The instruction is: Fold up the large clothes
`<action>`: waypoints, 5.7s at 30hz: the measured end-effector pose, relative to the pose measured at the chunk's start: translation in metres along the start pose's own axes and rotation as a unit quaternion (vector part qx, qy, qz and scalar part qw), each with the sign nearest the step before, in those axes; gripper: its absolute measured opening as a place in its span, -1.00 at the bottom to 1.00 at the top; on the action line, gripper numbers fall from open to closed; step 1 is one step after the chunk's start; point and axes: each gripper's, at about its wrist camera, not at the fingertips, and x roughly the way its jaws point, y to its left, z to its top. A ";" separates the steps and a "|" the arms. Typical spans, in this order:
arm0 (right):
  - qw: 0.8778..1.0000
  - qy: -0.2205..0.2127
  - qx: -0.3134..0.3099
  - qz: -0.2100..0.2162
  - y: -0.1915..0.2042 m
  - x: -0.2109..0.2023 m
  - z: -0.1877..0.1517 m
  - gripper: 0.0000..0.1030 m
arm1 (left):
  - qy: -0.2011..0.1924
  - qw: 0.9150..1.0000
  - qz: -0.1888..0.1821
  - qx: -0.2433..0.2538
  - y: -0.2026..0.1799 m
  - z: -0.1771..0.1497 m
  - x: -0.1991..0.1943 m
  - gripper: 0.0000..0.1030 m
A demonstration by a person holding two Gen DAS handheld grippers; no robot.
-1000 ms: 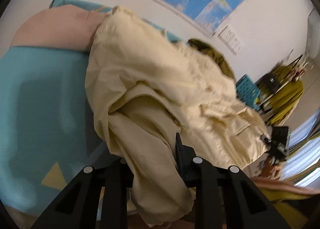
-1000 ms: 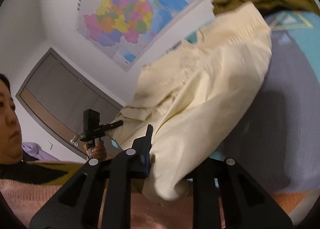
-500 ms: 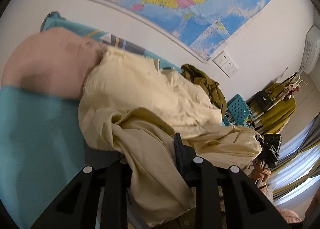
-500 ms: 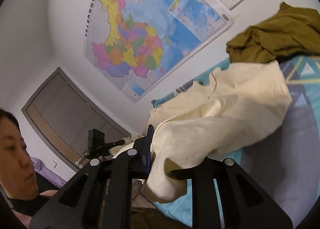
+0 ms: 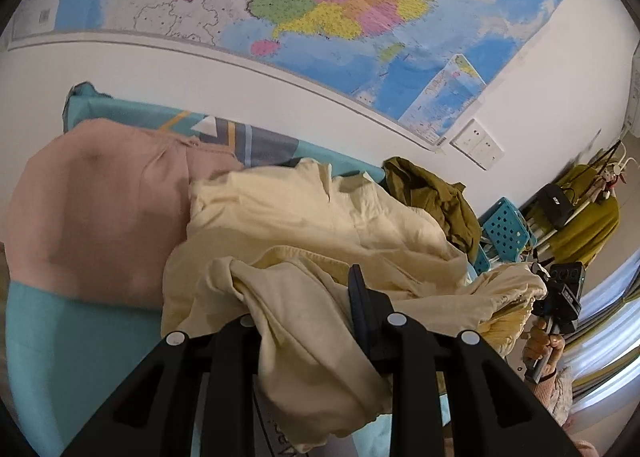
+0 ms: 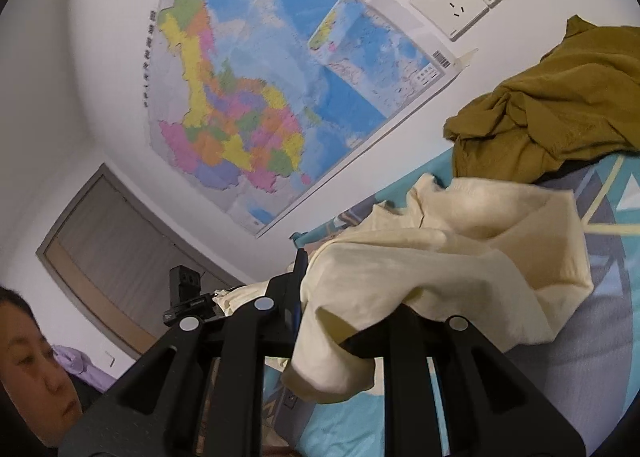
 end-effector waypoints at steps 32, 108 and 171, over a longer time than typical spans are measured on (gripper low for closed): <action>0.989 0.021 0.087 -0.114 -0.085 0.100 0.079 -0.10 | 0.080 0.986 0.137 -0.039 0.033 0.093 0.121 -0.49; 0.976 -0.019 -0.131 -0.173 -0.034 -0.027 -0.022 -0.90 | -0.032 0.992 0.096 0.071 0.031 -0.029 0.048 -0.68; 0.937 0.043 -0.171 -0.302 -0.063 -0.016 -0.037 0.06 | 0.004 0.961 0.210 0.177 -0.019 -0.036 0.127 0.32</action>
